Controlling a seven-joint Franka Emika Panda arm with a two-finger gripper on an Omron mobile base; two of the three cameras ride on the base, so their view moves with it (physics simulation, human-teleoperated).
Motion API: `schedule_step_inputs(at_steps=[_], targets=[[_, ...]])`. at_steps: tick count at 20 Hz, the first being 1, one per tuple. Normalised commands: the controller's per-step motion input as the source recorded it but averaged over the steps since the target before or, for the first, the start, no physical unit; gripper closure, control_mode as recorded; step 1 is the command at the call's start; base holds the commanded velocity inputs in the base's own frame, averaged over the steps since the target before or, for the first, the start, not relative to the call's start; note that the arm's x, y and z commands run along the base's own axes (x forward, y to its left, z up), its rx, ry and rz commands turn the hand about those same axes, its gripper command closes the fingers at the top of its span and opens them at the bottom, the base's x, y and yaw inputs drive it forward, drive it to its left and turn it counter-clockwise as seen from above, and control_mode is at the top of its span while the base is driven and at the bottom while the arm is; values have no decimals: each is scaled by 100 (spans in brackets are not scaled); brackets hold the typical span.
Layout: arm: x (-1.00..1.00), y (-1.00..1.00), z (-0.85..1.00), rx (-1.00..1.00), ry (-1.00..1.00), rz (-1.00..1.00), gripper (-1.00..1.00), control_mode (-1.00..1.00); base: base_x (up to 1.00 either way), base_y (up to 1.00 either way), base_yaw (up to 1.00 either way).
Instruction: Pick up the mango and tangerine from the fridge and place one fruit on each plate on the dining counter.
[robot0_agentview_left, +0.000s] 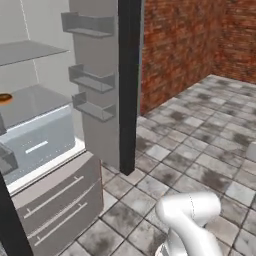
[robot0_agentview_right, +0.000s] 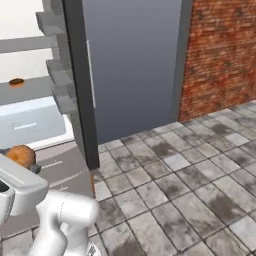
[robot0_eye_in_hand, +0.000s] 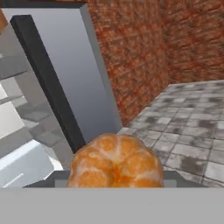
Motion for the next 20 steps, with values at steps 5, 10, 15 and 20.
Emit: schedule_step_inputs(at_steps=[5, 10, 15, 20], targets=[[0, 0, 0, 0, 0, 0, 100, 100, -6, -2, -75], [0, 0, 0, 0, 0, 0, 100, 100, 24, -8, -66], [0, 0, 0, 0, 0, 0, 100, 100, 74, -11, -49], [0, 0, 0, 0, 0, 0, 100, 100, 89, -15, -35]])
